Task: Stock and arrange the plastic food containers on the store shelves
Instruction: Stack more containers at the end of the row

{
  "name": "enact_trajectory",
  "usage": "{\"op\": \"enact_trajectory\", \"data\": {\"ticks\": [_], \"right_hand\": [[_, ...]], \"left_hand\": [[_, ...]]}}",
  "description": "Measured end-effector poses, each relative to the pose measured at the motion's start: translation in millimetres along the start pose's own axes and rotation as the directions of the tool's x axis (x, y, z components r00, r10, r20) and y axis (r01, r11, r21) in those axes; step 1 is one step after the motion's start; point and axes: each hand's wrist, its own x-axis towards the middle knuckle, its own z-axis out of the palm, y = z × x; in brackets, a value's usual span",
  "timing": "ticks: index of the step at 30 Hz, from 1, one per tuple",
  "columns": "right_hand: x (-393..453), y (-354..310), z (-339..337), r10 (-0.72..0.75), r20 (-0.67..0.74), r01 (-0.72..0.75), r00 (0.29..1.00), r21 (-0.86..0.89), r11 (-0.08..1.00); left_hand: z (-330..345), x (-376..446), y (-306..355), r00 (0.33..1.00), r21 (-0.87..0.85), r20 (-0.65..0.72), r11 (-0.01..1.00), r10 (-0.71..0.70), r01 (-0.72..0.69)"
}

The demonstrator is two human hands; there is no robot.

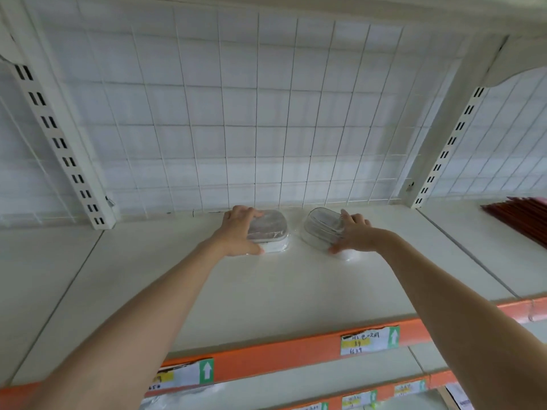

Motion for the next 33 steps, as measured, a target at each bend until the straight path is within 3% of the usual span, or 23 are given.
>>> {"op": "enact_trajectory", "data": {"ticks": [7,21,28,33], "right_hand": [[15,10,-4,-0.088,0.002,0.088,0.996,0.088,0.992],[33,5,-10,-0.225,0.085,0.229,0.971,-0.032,0.973],[30,21,-8,-0.315,0.017,0.31,0.949,0.145,0.94],[26,30,-17,-0.388,-0.027,0.389,0.921,0.041,0.92]], "left_hand": [[-1,14,-10,0.999,-0.039,0.0,0.999,0.035,-0.035],[0,11,-9,1.0,-0.069,-0.016,0.998,-0.014,0.013],[-20,1,-5,0.972,-0.203,-0.217,0.978,-0.093,0.048],[-22,13,43,0.963,-0.294,-0.266,0.955,-0.039,-0.043]]}}
